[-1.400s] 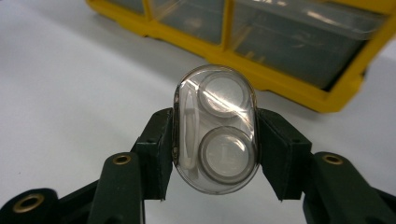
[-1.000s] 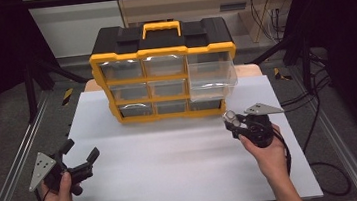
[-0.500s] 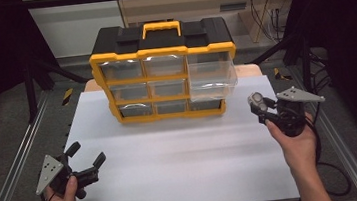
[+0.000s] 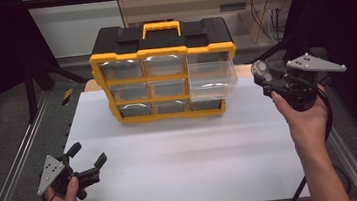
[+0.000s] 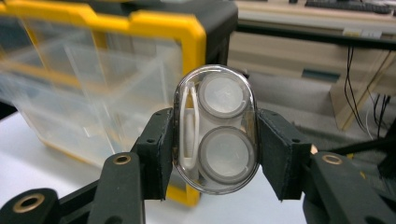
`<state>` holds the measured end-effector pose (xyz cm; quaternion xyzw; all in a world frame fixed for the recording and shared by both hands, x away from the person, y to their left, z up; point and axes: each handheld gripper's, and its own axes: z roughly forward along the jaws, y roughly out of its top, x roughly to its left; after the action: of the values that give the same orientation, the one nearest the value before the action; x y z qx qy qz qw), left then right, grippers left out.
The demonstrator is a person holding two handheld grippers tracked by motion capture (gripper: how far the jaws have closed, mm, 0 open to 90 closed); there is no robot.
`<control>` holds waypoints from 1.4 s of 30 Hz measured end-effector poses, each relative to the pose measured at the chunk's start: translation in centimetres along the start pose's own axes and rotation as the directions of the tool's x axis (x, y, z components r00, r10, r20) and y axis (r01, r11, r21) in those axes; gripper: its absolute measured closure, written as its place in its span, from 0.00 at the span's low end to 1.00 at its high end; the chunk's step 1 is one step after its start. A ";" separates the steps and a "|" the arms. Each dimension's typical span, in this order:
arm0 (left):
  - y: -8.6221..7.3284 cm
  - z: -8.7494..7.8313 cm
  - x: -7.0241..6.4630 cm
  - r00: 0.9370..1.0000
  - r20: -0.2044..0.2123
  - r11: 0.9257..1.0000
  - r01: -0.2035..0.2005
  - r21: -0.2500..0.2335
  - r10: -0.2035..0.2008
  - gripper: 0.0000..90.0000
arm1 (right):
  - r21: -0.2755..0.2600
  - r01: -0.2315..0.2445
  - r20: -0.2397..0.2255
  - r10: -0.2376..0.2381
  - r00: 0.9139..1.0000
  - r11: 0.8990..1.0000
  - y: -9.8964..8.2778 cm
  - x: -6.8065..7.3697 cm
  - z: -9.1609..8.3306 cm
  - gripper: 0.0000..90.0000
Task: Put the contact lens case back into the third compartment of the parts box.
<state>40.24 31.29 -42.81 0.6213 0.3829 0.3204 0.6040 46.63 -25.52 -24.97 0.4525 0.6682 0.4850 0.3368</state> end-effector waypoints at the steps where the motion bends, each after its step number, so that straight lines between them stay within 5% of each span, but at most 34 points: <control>1: 0.0 0.0 0.0 1.000 0.000 1.000 0.000 0.000 0.000 0.02 | -0.009 0.003 -0.001 -0.003 1.000 1.000 0.5 0.1 0.0 0.55; 16: 0.0 0.1 -0.2 1.000 0.013 1.000 -0.009 0.003 0.009 0.02 | -0.054 0.044 -0.074 -0.048 0.996 0.998 5.3 3.2 1.6 0.55; 42: 0.1 0.1 -0.4 1.000 0.023 1.000 -0.011 0.000 0.011 0.02 | -0.013 0.064 -0.144 -0.066 0.987 0.998 6.7 5.6 4.5 0.55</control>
<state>40.15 30.90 -42.70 0.6271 0.3727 0.3163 0.6065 50.49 -17.94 -20.00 0.3927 0.7033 0.5081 0.3050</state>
